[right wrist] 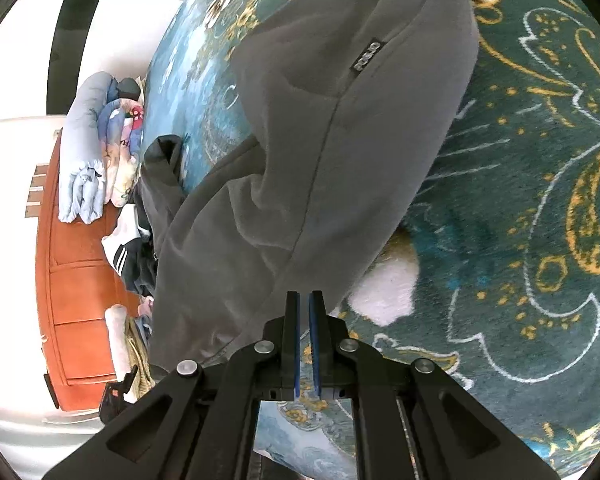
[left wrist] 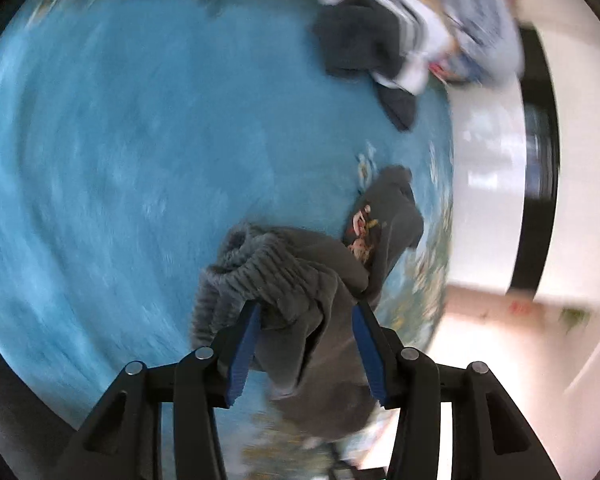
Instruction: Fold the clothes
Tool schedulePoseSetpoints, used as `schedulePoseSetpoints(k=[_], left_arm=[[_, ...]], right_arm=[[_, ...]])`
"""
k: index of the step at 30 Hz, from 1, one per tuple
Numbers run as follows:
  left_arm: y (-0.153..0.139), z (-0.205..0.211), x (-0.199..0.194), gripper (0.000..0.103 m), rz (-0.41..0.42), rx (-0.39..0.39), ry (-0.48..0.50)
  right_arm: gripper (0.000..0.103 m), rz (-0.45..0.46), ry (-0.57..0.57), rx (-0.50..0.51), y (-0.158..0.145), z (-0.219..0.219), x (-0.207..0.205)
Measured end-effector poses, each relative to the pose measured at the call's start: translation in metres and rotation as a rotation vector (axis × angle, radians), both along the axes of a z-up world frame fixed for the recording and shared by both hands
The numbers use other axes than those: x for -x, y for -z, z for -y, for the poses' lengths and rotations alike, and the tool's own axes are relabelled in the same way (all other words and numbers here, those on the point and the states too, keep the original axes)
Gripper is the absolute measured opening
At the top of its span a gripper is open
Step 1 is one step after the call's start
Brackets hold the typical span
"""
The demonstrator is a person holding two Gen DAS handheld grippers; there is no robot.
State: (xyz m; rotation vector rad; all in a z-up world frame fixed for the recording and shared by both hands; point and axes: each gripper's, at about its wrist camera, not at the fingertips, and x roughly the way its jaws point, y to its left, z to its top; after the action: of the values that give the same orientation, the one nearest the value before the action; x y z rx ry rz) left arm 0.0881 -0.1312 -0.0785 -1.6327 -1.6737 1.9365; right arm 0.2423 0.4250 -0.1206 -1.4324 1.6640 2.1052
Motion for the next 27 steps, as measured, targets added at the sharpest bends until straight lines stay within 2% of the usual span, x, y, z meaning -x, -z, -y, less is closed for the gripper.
schedulePoseSetpoints(k=[5,8,9,10,12,14,18,21,23,27], left_arm=[[0.016,0.004,-0.003,0.051,0.094,-0.044,-0.068],[0.019,0.004,-0.003,0.052,0.098,-0.041,-0.071],[0.019,0.003,-0.002,0.054,0.096,-0.039,-0.07],[0.019,0.002,0.0,0.057,0.095,-0.032,-0.069],[0.018,0.002,0.004,0.065,0.087,-0.039,-0.083],[0.021,0.001,0.006,0.069,0.087,-0.071,-0.1],[0.03,-0.002,0.014,0.069,0.129,-0.107,-0.118],[0.033,-0.004,0.017,0.066,0.165,-0.105,-0.123],[0.034,-0.004,0.017,0.055,0.177,-0.101,-0.133],[0.028,-0.006,0.021,0.046,0.153,-0.037,-0.104]], right_arm=[[0.005,0.01,0.025,0.001,0.0,-0.013,-0.009],[0.005,0.002,0.047,-0.012,-0.002,-0.025,-0.018],[0.011,-0.002,0.061,-0.02,-0.004,-0.03,-0.022],[0.025,-0.005,0.075,-0.029,-0.005,-0.035,-0.025],[0.043,0.003,0.13,-0.044,-0.005,-0.048,-0.033],[0.043,-0.005,0.184,-0.038,-0.003,-0.058,-0.039],[0.046,-0.031,0.29,-0.025,0.001,-0.079,-0.039],[0.052,-0.065,0.35,-0.019,0.001,-0.095,-0.032],[0.052,-0.066,0.381,-0.053,-0.002,-0.107,-0.027],[0.052,-0.022,0.421,-0.085,0.002,-0.126,-0.02]])
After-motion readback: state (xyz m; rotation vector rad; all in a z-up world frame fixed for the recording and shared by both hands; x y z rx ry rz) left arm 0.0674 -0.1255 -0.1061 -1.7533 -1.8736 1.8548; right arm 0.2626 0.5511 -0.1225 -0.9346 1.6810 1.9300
